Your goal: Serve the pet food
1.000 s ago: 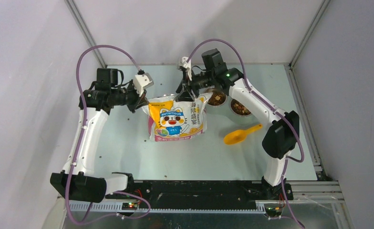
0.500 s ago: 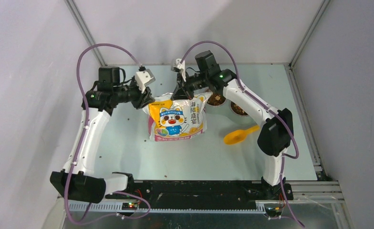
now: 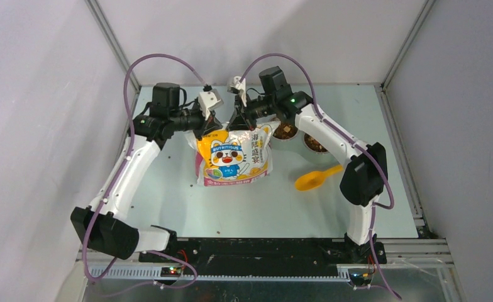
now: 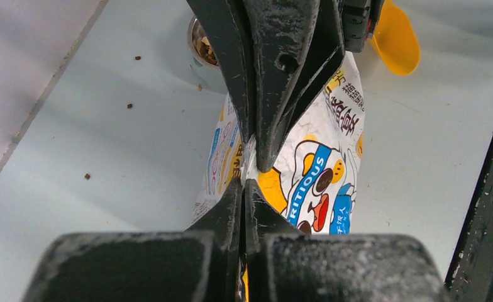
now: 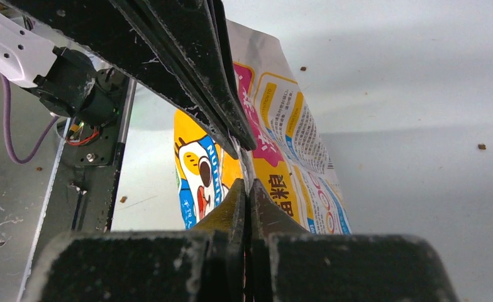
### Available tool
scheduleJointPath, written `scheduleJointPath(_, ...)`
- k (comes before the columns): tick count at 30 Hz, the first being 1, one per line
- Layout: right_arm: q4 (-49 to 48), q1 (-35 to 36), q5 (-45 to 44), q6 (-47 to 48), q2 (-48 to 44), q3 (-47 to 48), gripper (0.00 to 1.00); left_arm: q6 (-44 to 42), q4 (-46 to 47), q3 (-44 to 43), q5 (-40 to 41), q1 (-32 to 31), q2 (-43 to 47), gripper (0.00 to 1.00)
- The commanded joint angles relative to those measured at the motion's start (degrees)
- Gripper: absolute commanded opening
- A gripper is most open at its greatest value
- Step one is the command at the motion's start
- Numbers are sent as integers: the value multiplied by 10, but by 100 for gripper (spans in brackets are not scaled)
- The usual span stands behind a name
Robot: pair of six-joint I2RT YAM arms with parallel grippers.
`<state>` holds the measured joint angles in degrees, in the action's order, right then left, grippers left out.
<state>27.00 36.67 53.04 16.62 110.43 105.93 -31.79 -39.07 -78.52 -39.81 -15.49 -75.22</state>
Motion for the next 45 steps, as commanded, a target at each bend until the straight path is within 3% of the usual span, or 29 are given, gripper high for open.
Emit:
scheduleJointPath(1, -67, -7, 21, -14, -41, -1, 0, -17, -2, -2, -5, -1, 3, 2)
scheduleJointPath(2, -67, -7, 23, -15, -41, 0, 0, -30, -20, -5, -10, -1, 3, 5)
scheduleJointPath(3, -69, -9, 27, -15, -40, 0, 0, -34, -28, -7, -10, -1, 2, 18)
scheduleJointPath(4, -70, -9, 29, -15, -41, 0, 0, -44, -44, -11, -7, -1, 1, 24)
scheduleJointPath(5, -71, -10, 32, -15, -41, 0, 0, -61, -61, -12, -3, 1, 1, 22)
scheduleJointPath(6, -72, -11, 34, -14, -41, -2, 0, -70, -69, -14, -1, 3, 2, 12)
scheduleJointPath(8, -77, -11, 35, -12, -43, -7, 0, -98, -90, -17, 5, 11, 2, 2)
scheduleJointPath(13, -78, -12, 38, -5, -43, -13, 0, -122, -131, -44, 16, 41, -9, 1)
scheduleJointPath(15, -80, -12, 38, -2, -43, -15, 0, -117, -126, -46, 34, 43, -9, 15)
scheduleJointPath(18, -86, -11, 36, -1, -44, -19, 0, -128, -124, -39, 37, 51, -1, 2)
scheduleJointPath(21, -88, -12, 36, -1, -43, -21, 0, -126, -122, -34, 33, 56, 3, 1)
scheduleJointPath(23, -90, -11, 36, -3, -43, -22, 0, -120, -120, -35, 39, 56, 5, 9)
scheduleJointPath(26, -95, -11, 36, -9, -43, -23, 0, -127, -127, -33, 21, 62, 8, 0)
scheduleJointPath(28, -102, -10, 35, -19, -41, -23, 7, -117, -120, -33, 12, 64, 10, 0)
scheduleJointPath(29, -105, -10, 35, -23, -39, -23, 19, -111, -116, -31, 10, 64, 11, 0)
scheduleJointPath(31, -112, -7, 35, -30, -33, -18, 30, -96, -101, -28, 2, 63, 14, 0)
scheduleJointPath(35, -108, 4, 33, -31, -12, 7, 35, -76, -86, -25, -11, 63, 14, 0)
scheduleJointPath(40, -91, 14, 14, -23, 4, 26, 33, -74, -81, -24, -7, 63, 14, 0)
scheduleJointPath(42, -78, 13, 16, -12, 5, 31, 6, -73, -78, -24, -6, 63, 14, 0)
scheduleJointPath(45, -59, 11, 14, 2, -1, 33, 0, -73, -77, -24, -3, 63, 14, 0)
